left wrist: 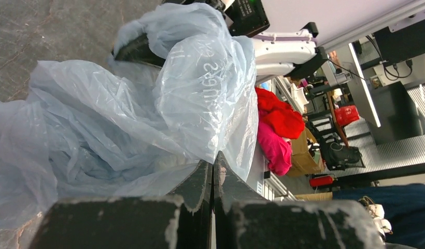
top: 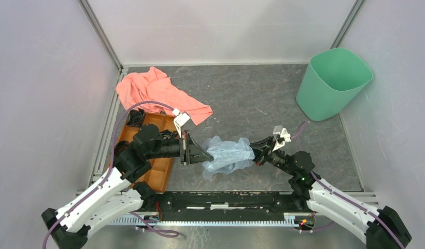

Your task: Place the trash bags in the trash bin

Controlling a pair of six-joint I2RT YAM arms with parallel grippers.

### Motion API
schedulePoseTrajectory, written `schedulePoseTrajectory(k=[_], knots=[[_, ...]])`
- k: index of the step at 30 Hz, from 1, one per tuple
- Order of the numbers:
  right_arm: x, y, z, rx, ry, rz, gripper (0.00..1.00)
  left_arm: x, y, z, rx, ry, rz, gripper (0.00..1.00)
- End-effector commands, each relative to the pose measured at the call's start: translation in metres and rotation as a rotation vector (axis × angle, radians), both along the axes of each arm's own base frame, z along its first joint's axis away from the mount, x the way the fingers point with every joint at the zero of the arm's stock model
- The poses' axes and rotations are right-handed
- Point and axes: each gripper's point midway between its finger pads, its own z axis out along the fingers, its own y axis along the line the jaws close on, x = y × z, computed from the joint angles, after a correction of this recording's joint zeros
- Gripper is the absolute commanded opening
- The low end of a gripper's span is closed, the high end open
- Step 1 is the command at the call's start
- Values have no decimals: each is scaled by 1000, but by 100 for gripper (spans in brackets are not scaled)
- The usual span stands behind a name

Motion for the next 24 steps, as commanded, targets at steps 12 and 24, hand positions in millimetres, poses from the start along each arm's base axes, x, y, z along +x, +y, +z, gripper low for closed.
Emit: schedulePoseTrajectory(k=[12, 24], knots=[[52, -97, -74, -478, 173, -573, 0, 74, 40, -15, 307, -67, 456, 2], [51, -89, -55, -374, 311, -574, 0, 91, 40, -29, 433, -68, 482, 84]])
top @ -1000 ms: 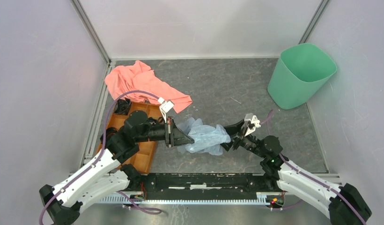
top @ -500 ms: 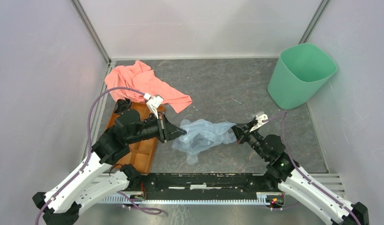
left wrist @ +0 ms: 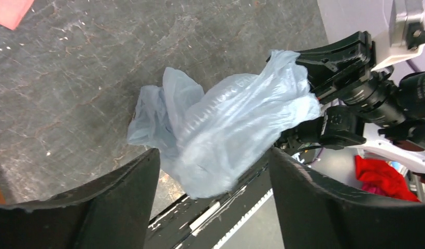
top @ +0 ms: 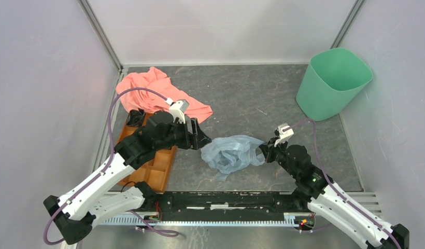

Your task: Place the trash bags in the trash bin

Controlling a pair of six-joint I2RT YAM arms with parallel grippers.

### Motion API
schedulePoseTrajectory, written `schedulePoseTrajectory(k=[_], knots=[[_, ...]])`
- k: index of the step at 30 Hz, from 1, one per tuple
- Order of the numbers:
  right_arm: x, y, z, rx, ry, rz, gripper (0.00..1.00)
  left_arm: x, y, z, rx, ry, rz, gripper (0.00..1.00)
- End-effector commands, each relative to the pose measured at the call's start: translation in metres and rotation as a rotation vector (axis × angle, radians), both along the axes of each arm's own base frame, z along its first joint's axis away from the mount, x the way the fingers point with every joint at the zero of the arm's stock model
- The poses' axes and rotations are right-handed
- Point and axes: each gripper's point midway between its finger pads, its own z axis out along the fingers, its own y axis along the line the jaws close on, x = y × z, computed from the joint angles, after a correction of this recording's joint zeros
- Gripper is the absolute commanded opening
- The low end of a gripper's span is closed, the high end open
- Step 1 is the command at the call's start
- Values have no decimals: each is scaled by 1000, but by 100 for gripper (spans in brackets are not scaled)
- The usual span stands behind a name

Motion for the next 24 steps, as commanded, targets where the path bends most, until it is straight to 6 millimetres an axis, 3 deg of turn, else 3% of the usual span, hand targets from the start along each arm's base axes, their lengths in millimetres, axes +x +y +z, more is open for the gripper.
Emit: schedulePoseTrajectory(k=[1, 6, 10, 13, 15, 18, 21, 24], knots=[[10, -3, 20, 97, 68, -119, 1, 2, 4, 17, 3, -65, -9, 87], [17, -7, 0, 84, 182, -228, 0, -30, -24, 20, -135, 10, -204, 90], [21, -6, -1, 86, 189, -245, 0, -63, -50, 27, -275, 57, -356, 88], [24, -12, 1, 81, 180, -281, 0, -84, -64, 37, -281, 10, -418, 88], [25, -13, 2, 81, 172, -280, 0, -91, -74, 33, -251, -3, -426, 87], [24, -12, 4, 80, 166, -273, 0, -86, -92, 6, -144, 8, -382, 81], [21, -8, 8, 95, 155, -237, 0, -53, -92, -33, 38, 5, -203, 78], [19, -6, 11, 111, 133, -212, 0, -25, -95, -54, 161, -49, -116, 77]])
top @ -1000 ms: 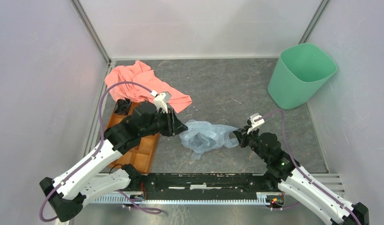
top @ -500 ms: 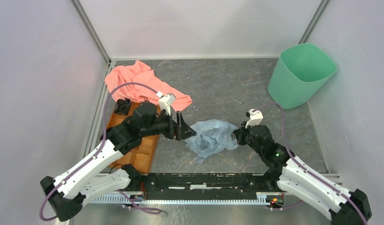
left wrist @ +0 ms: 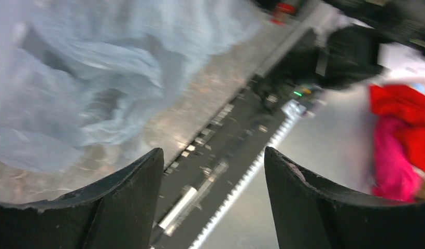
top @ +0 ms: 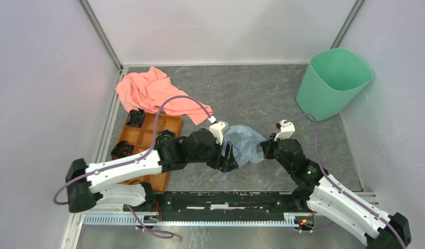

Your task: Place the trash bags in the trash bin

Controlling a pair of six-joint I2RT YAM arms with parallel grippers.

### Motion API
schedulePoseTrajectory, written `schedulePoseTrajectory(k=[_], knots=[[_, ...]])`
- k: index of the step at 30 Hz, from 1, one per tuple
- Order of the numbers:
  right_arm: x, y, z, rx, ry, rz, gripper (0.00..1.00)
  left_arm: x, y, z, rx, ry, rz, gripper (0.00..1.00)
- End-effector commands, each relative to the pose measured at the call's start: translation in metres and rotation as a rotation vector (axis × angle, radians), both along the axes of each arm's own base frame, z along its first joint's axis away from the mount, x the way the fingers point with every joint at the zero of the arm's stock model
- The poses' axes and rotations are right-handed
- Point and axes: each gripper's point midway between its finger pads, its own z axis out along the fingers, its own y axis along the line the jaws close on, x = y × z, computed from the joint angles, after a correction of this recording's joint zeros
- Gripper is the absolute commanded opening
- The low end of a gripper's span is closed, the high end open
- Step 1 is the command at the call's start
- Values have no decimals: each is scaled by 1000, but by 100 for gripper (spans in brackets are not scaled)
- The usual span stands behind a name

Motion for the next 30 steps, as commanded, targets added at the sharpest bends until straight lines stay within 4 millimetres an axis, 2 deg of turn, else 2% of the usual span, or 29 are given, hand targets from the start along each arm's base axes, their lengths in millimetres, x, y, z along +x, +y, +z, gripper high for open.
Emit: schedulePoseTrajectory(k=[1, 3, 8, 16, 18, 20, 22, 23, 25, 30], knots=[[4, 5, 28, 61, -80, 15, 0, 62, 3, -23, 171, -159, 249, 76], [4, 5, 32, 64, -89, 16, 0, 75, 1, -31, 215, -196, 287, 73], [1, 4, 35, 71, -99, 27, 0, 90, -8, -44, 241, -227, 326, 65], [-1, 9, 29, 71, -92, 60, 0, 102, -25, -42, 226, -264, 334, 58], [-1, 8, 29, 61, -93, 60, 0, 105, -28, -40, 235, -278, 323, 39], [-1, 4, 28, 40, -97, 48, 0, 107, -28, -36, 252, -296, 312, 14], [1, -7, 24, 8, -96, 2, 0, 105, -19, -28, 271, -316, 308, 3], [2, -12, 23, -8, -98, -20, 0, 103, -15, -26, 279, -323, 294, 2], [5, -25, 17, -57, -95, -74, 0, 92, -6, -8, 248, -339, 236, 2], [9, -45, 1, -178, -72, -147, 0, 49, 29, 39, 99, -350, 110, 2]])
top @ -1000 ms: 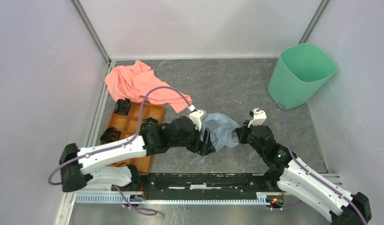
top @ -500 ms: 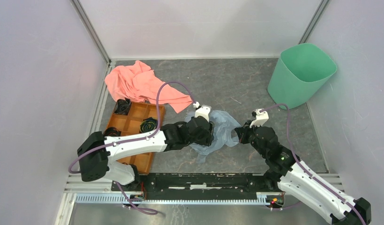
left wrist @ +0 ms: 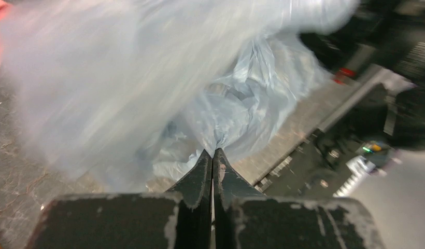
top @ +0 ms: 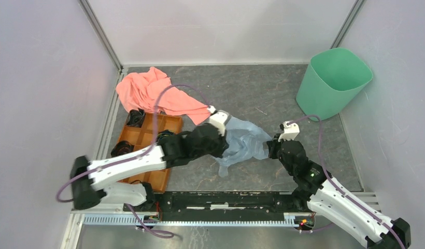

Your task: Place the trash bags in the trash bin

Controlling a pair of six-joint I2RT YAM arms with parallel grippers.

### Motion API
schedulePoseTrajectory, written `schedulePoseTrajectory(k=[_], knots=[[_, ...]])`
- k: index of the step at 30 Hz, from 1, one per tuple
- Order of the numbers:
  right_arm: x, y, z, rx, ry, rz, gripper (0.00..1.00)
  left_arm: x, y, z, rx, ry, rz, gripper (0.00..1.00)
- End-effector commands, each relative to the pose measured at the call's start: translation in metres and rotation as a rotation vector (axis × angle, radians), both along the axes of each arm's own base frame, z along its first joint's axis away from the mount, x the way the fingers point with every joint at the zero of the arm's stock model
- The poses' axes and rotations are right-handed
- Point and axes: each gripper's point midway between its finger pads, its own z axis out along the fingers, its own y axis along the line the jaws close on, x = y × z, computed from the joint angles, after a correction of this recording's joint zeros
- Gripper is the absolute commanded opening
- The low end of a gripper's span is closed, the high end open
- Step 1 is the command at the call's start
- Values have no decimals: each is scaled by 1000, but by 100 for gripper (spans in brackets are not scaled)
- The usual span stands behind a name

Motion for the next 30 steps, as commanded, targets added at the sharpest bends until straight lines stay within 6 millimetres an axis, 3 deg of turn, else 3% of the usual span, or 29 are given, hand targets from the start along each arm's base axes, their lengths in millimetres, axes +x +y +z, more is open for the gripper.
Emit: schedulePoseTrajectory(k=[1, 7, 11, 15, 17, 19, 22, 25, 30], knots=[[8, -25, -11, -125, 0, -102, 0, -37, 38, 67, -143, -81, -147, 2], [12, -15, -21, -152, 17, -37, 0, -73, 83, 143, -409, -149, -198, 2], [8, -2, -26, -169, 37, 63, 0, -100, 93, 201, -624, -198, -301, 2], [-9, 26, -36, -155, 85, 276, 0, -100, 89, 227, -665, -226, -313, 2], [-24, 45, -39, -121, 109, 415, 1, -92, 81, 231, -648, -221, -290, 2], [-33, 55, -38, -103, 132, 489, 2, -72, 71, 229, -611, -191, -190, 2], [-26, 40, -25, -147, 136, 409, 23, -40, 61, 215, -524, -122, -6, 2], [-16, 30, 7, -170, 91, 334, 50, -16, 55, 199, -425, -102, 125, 2], [2, 3, 58, -261, 43, 184, 65, 1, 46, 169, -315, -85, 196, 2]])
